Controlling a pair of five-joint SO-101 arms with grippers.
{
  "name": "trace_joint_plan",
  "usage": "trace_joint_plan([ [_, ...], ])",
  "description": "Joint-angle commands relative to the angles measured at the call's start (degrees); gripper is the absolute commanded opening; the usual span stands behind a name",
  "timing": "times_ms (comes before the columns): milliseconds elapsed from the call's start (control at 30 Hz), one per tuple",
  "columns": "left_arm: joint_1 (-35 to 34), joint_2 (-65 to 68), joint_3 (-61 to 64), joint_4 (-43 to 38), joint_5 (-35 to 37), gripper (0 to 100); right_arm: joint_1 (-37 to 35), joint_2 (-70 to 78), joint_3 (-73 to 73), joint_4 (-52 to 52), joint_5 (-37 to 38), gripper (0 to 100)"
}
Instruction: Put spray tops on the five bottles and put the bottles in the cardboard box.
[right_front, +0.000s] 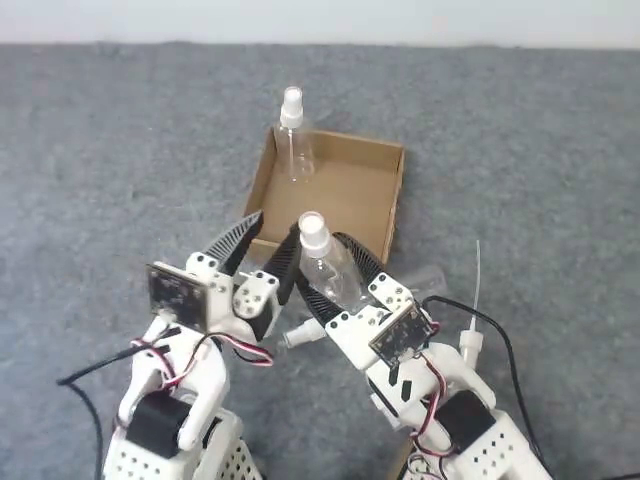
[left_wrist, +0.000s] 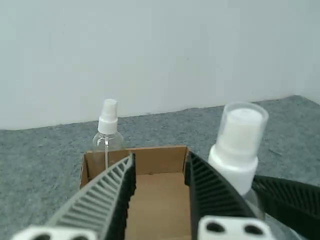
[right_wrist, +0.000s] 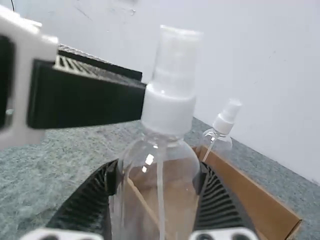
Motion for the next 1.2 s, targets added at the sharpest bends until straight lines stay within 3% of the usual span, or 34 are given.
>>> trace_joint_plan([
  [0,3.8,-0.2,0.0,-1.3,-3.8,16,0.5,-1.3,-1.8,-1.3,0.8,0.9],
  [667,7.4,-0.3,-1.6,1.9,-7.7,16,3.2,-1.3,-1.3,1.9,0.8,0.7],
  [1167,-7.3,-0.3,-3.7,-0.7,-3.3,16,5.5,-1.3,0.4,1.8,0.8,0.7],
])
